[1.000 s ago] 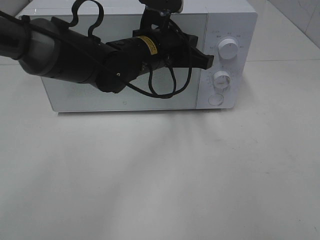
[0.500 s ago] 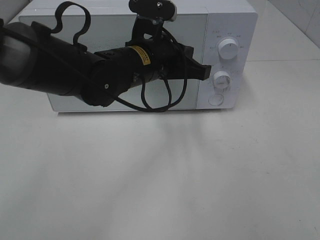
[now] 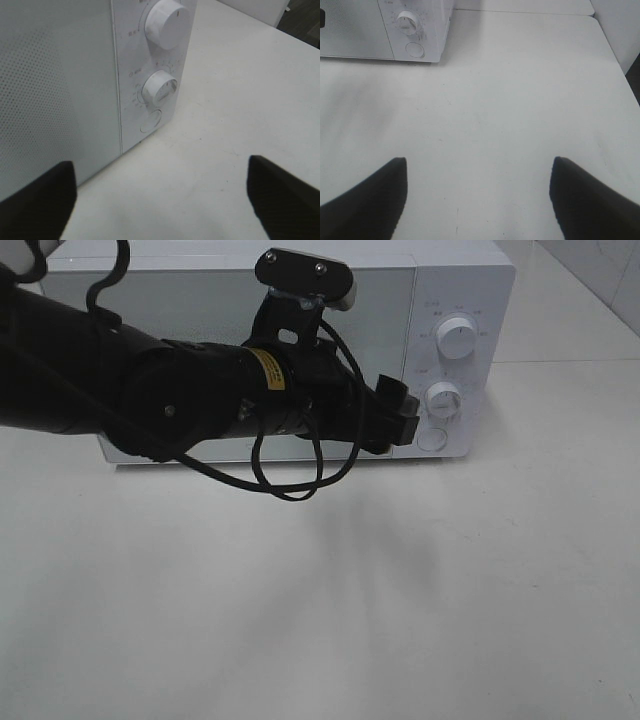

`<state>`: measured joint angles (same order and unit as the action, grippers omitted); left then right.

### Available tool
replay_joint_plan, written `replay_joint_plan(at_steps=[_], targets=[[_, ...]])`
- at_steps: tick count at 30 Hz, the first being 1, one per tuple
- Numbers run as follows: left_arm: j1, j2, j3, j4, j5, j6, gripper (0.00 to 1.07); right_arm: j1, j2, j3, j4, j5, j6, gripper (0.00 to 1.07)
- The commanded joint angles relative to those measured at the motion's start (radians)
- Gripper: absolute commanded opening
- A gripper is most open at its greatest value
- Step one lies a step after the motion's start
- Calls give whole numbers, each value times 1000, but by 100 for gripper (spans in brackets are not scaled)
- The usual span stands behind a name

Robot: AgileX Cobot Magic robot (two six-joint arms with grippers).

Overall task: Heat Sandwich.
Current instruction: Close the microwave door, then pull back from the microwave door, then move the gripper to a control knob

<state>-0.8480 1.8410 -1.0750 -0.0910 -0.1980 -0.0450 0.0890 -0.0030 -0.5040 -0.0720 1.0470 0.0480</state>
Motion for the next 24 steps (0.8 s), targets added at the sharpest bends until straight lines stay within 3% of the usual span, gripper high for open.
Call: replay_joint_plan(at_steps=[1, 10, 18, 22, 24], targets=[[-6, -28, 1, -26, 137, -67, 101, -8, -26, 0, -2, -8, -9, 76], [-1, -109, 0, 25, 605, -77, 101, -8, -26, 0, -2, -8, -9, 76], [-1, -194, 0, 91, 778, -79, 101, -8, -26, 0, -2, -8, -9, 76], [37, -237, 0, 91, 836, -79, 101, -8, -26, 0, -2, -8, -9, 76], [102, -270, 0, 80, 879, -77, 101, -8, -26, 0, -2, -8, -9, 76]])
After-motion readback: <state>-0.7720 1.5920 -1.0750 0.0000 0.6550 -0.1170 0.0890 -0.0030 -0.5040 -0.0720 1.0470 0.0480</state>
